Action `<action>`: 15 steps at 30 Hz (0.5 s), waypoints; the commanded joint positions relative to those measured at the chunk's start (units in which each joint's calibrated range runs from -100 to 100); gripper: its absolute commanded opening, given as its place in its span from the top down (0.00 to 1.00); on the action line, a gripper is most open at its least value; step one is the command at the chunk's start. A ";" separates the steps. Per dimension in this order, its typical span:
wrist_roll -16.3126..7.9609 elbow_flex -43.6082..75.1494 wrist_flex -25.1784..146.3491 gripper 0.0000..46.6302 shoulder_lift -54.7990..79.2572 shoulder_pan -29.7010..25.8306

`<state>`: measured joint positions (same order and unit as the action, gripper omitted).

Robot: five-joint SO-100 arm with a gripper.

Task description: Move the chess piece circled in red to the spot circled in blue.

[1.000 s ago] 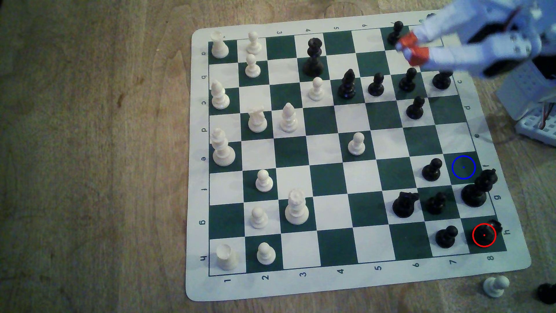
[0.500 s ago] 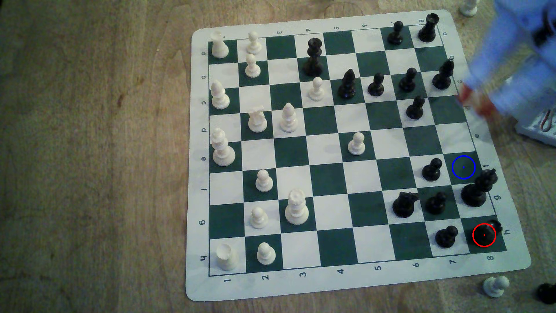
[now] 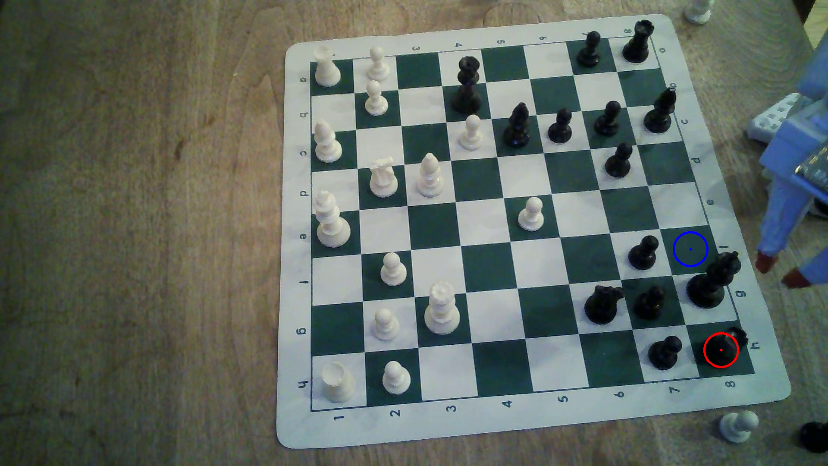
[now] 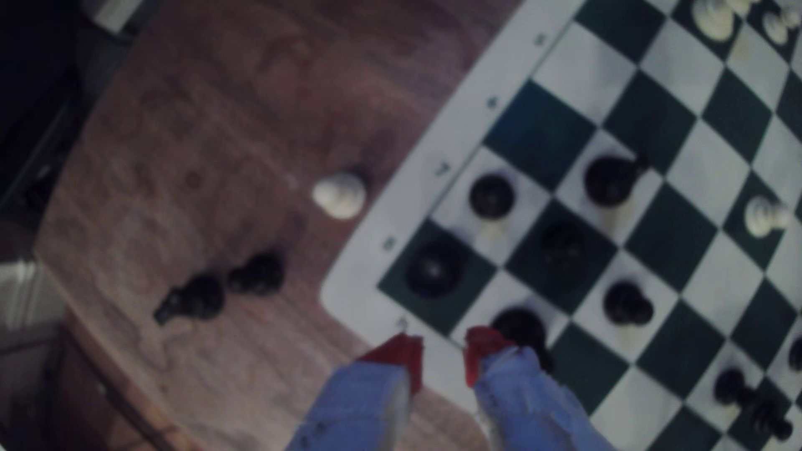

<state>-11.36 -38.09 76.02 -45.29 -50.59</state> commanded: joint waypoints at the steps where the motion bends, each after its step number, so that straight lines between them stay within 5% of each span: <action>1: -1.03 -1.53 -0.75 0.85 -0.30 -1.93; 15: -1.37 -17.57 -18.03 0.69 -0.30 -2.56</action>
<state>-12.67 -55.54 61.75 -45.20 -52.58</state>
